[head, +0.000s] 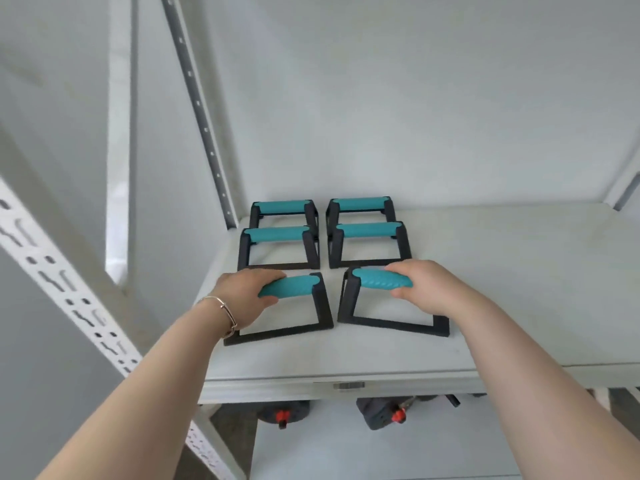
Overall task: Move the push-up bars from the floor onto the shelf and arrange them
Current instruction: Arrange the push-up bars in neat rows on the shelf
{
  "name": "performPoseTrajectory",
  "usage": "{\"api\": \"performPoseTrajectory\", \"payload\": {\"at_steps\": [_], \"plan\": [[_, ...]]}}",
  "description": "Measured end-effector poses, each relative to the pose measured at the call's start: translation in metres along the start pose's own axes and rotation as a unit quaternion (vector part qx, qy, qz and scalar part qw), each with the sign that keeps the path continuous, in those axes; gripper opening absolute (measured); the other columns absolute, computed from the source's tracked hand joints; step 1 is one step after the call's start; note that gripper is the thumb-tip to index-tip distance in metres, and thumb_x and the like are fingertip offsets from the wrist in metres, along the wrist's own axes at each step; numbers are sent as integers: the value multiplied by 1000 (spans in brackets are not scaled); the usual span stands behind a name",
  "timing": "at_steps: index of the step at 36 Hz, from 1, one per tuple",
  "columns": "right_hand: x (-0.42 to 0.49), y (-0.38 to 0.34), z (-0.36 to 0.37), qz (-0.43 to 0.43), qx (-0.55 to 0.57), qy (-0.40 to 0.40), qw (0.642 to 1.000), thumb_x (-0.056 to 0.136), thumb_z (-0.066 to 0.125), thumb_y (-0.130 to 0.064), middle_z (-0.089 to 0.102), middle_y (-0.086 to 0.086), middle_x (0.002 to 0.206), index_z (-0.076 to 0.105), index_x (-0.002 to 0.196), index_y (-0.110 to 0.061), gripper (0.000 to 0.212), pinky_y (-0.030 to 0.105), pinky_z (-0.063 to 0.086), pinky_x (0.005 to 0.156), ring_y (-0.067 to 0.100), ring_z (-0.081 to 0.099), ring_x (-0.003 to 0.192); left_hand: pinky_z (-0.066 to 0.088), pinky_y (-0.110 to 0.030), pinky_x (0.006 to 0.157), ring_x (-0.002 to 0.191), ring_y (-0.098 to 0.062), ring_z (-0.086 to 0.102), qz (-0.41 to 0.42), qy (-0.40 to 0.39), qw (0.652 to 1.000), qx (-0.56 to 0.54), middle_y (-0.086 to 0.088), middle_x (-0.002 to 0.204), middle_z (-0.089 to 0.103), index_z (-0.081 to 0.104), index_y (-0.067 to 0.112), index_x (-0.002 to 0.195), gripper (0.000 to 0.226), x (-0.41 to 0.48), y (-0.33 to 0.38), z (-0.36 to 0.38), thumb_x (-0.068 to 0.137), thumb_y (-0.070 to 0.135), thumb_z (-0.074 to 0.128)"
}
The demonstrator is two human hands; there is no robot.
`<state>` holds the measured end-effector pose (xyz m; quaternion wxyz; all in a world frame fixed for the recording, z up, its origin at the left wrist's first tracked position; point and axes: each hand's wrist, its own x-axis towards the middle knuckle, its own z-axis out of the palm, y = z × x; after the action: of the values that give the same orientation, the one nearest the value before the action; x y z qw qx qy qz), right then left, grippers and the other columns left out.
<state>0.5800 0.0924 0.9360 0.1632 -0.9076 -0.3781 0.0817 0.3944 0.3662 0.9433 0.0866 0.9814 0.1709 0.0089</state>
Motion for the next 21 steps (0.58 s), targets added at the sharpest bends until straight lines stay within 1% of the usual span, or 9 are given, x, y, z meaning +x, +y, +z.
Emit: {"api": "performPoseTrajectory", "payload": {"at_steps": [4, 8, 10, 11, 12, 14, 16, 18, 21], "plan": [[7, -5, 7, -10, -9, -40, 999, 93, 60, -27, 58, -4, 122, 54, 134, -29, 42, 37, 43, 100, 21, 54, 112, 34, -37, 104, 119, -17, 50, 14, -9, 1000, -9, 14, 133, 56, 46, 38, 137, 42, 0, -16, 4, 97, 26, 52], [13, -2, 6, -9, 0, -61, 998, 93, 61, -28, 56, -8, 121, 51, 137, -33, 45, 33, 42, 99, 17, 53, 111, 18, -49, 117, 127, -16, 44, -1, -10, 1000, -21, 14, 137, 52, 42, 39, 139, 44, 4, -22, 15, 98, 24, 47], [15, -1, 4, -8, 15, -64, 998, 91, 64, -34, 58, -9, 120, 54, 132, -34, 43, 33, 43, 98, 15, 54, 110, 6, -52, 120, 133, -15, 39, -4, -12, 1000, -15, 14, 139, 48, 38, 39, 142, 44, 6, -21, 18, 99, 32, 44], [16, -2, 5, -5, 24, -64, 998, 89, 64, -42, 59, -11, 120, 55, 130, -35, 42, 34, 44, 98, 14, 55, 109, 3, -52, 120, 135, -14, 37, 2, -9, 1000, -14, 14, 140, 47, 37, 39, 143, 45, 7, -19, 20, 98, 40, 44], [17, -4, 7, 0, 27, -63, 998, 87, 62, -52, 60, -15, 116, 56, 126, -38, 42, 33, 45, 97, 12, 55, 107, 4, -50, 120, 135, -13, 37, 10, -6, 1000, -18, 15, 140, 47, 37, 39, 143, 48, 8, -15, 20, 96, 50, 43], [20, -8, 15, 7, -18, -32, 999, 85, 50, -67, 63, -18, 99, 57, 109, -41, 36, 31, 44, 86, 12, 57, 95, 18, -44, 117, 128, -12, 43, 19, 15, 999, -31, 16, 133, 52, 42, 42, 138, 52, 10, -8, 25, 90, 63, 43], [22, -12, 25, -3, -80, 35, 996, 88, 42, -68, 60, -15, 87, 55, 97, -38, 35, 32, 36, 79, 13, 55, 88, 31, -37, 104, 117, -12, 49, 13, 59, 998, -21, 18, 120, 58, 49, 44, 129, 49, 15, -5, 32, 88, 68, 40], [25, -12, 29, -10, -91, 63, 994, 89, 41, -67, 60, -15, 87, 55, 98, -37, 35, 33, 33, 81, 12, 54, 90, 34, -35, 95, 109, -12, 53, 7, 89, 996, -1, 19, 110, 61, 53, 45, 122, 47, 21, -6, 36, 87, 70, 36], [31, -5, 29, -11, -78, 48, 996, 88, 42, -68, 61, -14, 90, 56, 101, -37, 36, 35, 35, 87, 12, 54, 93, 33, -35, 93, 107, -12, 53, 4, 94, 996, 7, 18, 108, 61, 53, 45, 122, 48, 28, -9, 39, 87, 72, 34]]}}
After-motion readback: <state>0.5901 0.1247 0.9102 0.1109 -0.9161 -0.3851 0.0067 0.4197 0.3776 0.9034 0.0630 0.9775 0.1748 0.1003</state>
